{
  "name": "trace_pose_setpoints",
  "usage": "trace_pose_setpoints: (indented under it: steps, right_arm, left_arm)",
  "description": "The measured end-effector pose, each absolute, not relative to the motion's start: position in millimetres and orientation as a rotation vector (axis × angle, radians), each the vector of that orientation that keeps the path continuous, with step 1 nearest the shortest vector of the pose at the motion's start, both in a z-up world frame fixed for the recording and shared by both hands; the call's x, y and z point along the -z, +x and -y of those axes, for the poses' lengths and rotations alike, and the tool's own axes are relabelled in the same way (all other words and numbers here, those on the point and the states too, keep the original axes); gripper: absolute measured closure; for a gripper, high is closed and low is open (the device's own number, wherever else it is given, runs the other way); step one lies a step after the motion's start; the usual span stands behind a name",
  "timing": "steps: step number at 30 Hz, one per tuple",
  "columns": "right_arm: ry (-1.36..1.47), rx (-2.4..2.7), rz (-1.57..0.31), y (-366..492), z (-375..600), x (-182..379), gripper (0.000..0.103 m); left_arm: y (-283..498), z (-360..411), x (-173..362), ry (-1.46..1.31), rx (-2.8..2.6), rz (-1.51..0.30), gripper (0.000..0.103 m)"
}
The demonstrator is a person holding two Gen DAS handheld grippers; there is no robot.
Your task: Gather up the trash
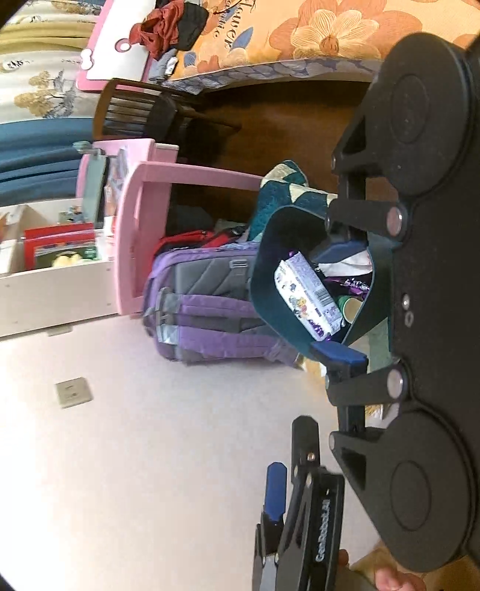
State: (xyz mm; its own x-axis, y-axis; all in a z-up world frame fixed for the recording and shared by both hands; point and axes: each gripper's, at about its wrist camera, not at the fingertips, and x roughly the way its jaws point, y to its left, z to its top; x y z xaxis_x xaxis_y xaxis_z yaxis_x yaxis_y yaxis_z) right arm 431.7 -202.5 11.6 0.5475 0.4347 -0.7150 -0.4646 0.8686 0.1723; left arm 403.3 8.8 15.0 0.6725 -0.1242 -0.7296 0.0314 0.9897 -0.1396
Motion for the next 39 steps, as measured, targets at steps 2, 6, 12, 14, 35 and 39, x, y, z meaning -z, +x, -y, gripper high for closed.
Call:
trace_pose_setpoints:
  steps: [2, 6, 12, 14, 35, 39]
  right_arm:
    - [-0.022, -0.531, -0.818, 422.6, 209.5, -20.9, 0.048]
    - [0.003, -0.527, -0.767, 400.7, 222.1, -37.7, 0.041]
    - [0.020, -0.527, -0.702, 369.0, 233.7, -53.7, 0.028]
    - [0.019, -0.528, -0.693, 360.7, 235.6, -55.7, 0.023]
    - [0.074, -0.460, -0.606, 322.6, 228.1, -59.3, 0.000]
    - [0.085, -0.448, -0.596, 322.5, 228.1, -59.4, 0.000]
  left_arm:
    - [391.0, -6.8, -23.9, -0.120, 0.092, -0.807, 0.025]
    - [369.0, -4.5, -36.9, -0.118, 0.083, -0.770, 0.025]
    - [342.0, -6.2, -50.5, -0.144, 0.052, -0.730, 0.023]
    - [335.4, -7.8, -52.8, -0.154, 0.043, -0.723, 0.023]
    - [313.9, -5.3, -59.3, -0.179, 0.047, -0.684, 0.010]
    - [314.9, -6.6, -59.3, -0.179, 0.042, -0.686, 0.010]
